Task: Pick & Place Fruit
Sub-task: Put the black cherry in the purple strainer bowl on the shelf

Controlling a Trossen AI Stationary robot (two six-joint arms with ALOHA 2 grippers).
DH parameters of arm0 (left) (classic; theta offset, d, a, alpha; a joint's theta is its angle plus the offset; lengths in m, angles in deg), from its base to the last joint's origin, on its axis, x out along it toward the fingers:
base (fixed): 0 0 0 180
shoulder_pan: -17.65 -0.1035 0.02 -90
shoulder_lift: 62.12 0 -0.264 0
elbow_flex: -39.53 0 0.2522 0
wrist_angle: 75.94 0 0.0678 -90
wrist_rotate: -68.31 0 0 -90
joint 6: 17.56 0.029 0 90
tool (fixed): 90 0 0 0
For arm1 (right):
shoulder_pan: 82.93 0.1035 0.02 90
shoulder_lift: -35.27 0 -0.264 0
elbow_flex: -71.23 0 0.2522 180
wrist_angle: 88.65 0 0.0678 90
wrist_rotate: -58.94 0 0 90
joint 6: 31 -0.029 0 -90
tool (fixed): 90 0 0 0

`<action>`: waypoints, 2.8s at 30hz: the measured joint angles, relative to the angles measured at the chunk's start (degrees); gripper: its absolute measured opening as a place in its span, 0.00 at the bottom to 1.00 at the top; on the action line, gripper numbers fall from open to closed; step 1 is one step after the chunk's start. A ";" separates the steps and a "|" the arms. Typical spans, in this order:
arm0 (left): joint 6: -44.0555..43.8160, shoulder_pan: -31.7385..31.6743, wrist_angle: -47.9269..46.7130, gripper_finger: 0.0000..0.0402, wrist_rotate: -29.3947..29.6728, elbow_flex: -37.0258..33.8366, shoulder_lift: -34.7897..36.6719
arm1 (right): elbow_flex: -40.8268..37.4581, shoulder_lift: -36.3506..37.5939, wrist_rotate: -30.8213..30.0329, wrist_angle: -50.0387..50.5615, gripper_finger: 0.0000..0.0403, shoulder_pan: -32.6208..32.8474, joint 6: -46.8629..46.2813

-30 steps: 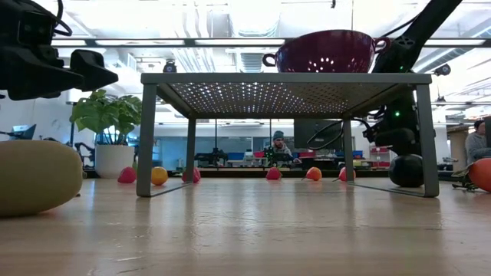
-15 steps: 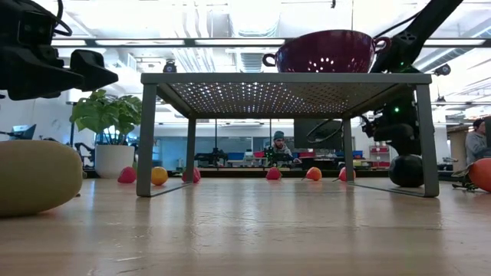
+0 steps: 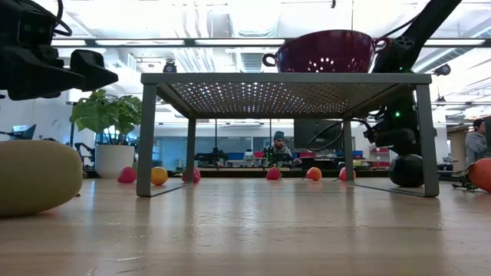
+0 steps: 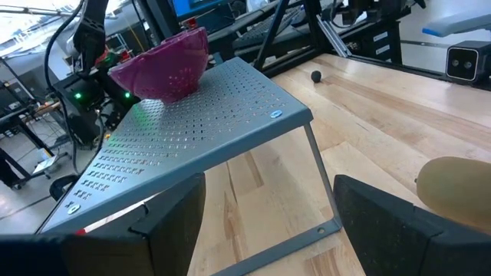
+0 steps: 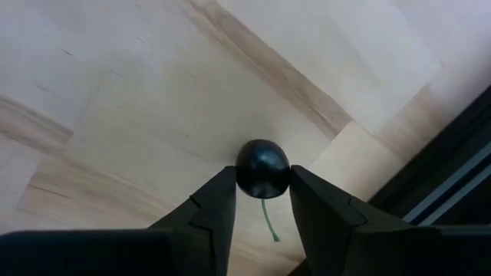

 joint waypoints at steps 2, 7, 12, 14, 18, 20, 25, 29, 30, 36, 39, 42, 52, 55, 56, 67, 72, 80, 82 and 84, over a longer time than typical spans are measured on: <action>0.00 0.01 0.01 0.73 0.00 -0.01 0.00 | -0.02 -0.28 0.08 -0.33 0.31 0.02 0.00; 0.00 -0.01 -0.01 0.73 0.00 -0.01 0.00 | -0.08 -0.92 0.34 -0.45 0.31 0.02 0.17; 0.00 0.00 0.00 0.73 0.00 -0.01 0.02 | -0.07 -1.18 0.04 -0.46 0.28 0.02 0.18; 0.00 0.01 -0.01 0.73 0.00 0.01 0.00 | -0.07 -1.12 0.04 -0.46 0.26 0.02 0.20; 0.00 0.00 0.00 0.73 0.00 0.00 0.01 | -0.07 -0.89 0.04 -0.48 0.26 0.02 0.36; 0.00 0.00 -0.01 0.73 0.00 0.00 0.01 | -0.09 -0.66 0.06 -0.52 0.28 0.02 0.46; 0.00 0.00 -0.01 0.73 0.00 -0.01 0.00 | 0.01 0.53 0.06 0.98 0.28 0.02 1.32; 0.00 -0.01 0.00 0.73 0.00 0.00 0.02 | 1.73 1.20 0.04 3.28 0.26 0.02 1.49; 0.00 -0.01 -0.01 0.73 0.00 0.00 0.00 | 2.27 1.38 0.06 3.87 0.25 0.02 1.49; 0.00 -0.01 0.00 0.73 0.00 0.01 0.02 | 7.26 2.79 0.04 8.28 0.28 0.02 1.51; 0.00 -0.01 -0.01 0.73 0.00 -0.01 0.01 | 10.45 4.12 0.04 10.56 0.28 0.02 1.53; 0.00 0.01 0.00 0.73 0.00 0.00 0.01 | 13.89 5.95 0.08 12.58 0.26 0.02 1.53; -0.01 0.00 -0.01 0.73 0.00 -0.01 0.00 | 26.42 13.32 8.75 15.08 0.29 2.76 1.60; 0.00 0.00 -0.01 0.73 0.00 0.00 0.00 | 29.78 15.24 12.35 15.02 0.28 5.24 1.62; 0.00 0.01 0.01 0.73 0.00 -0.01 0.02 | 30.86 15.76 13.29 14.96 0.27 6.23 1.64; 0.00 0.00 -0.01 0.73 0.00 -0.01 0.02 | 39.27 17.81 16.76 11.02 0.29 20.77 -0.06; 0.00 0.01 -0.01 0.73 0.00 0.01 0.00 | 40.69 16.83 16.76 9.40 0.27 26.64 -0.79; 0.00 0.01 -0.01 0.73 0.00 -0.01 0.00 | 41.18 13.84 16.32 8.03 0.28 32.47 -1.53; 0.00 -0.01 -0.01 0.73 0.00 -0.01 0.00 | 41.18 12.90 16.27 7.89 0.30 33.15 -1.46; 0.00 -0.01 -0.01 0.73 0.00 -0.01 0.02 | 41.16 11.90 16.30 7.91 0.30 33.57 -1.40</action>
